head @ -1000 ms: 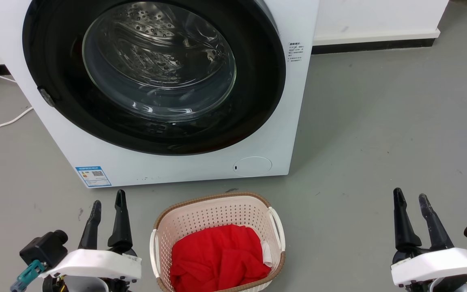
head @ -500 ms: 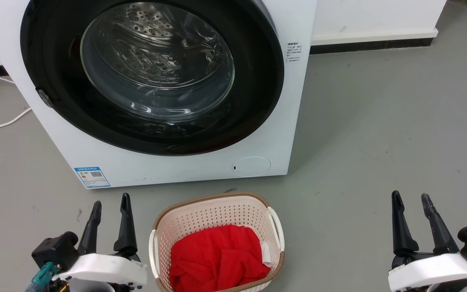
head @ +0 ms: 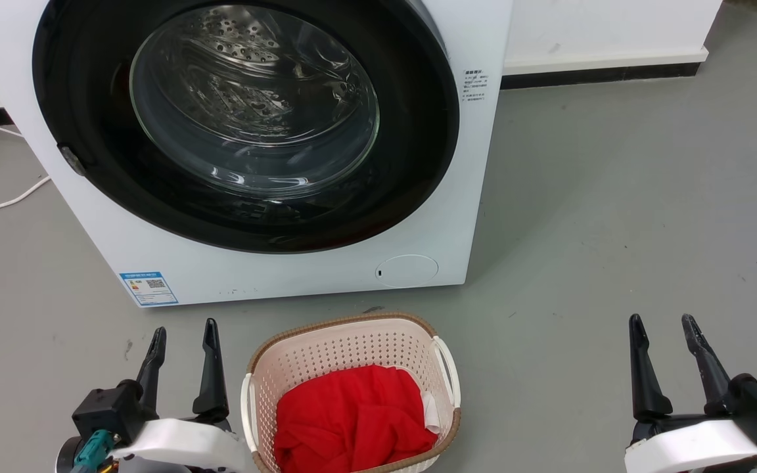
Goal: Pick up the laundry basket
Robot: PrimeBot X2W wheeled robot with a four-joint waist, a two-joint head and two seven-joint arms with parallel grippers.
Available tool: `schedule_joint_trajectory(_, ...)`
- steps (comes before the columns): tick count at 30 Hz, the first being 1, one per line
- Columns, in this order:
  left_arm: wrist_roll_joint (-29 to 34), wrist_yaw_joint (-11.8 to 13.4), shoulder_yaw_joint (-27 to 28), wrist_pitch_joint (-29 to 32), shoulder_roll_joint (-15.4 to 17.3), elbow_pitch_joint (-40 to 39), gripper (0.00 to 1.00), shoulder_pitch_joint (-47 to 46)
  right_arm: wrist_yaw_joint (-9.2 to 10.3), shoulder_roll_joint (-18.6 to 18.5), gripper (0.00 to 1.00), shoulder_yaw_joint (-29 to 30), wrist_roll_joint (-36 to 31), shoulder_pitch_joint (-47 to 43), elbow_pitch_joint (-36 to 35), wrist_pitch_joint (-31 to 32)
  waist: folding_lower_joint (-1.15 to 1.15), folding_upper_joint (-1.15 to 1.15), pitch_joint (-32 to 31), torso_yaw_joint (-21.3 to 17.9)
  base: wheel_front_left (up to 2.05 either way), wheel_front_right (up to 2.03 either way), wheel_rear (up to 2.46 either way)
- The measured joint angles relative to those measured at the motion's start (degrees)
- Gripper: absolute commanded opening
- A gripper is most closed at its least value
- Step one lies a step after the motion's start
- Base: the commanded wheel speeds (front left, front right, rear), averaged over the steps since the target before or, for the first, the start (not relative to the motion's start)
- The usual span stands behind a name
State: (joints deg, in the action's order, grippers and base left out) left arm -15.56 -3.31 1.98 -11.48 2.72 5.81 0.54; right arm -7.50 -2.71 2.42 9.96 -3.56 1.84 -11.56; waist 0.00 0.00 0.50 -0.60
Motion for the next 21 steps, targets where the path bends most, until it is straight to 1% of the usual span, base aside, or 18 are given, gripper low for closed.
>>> schedule_joint_trajectory(21,9.12,0.74,-0.10,-2.41,0.04,-0.14,1.00,1.01,0.00,-0.02,1.00,-0.30,-7.32,-1.30,-1.31,-2.33,0.00,0.00,-0.44,0.19,0.00,0.00,0.00)
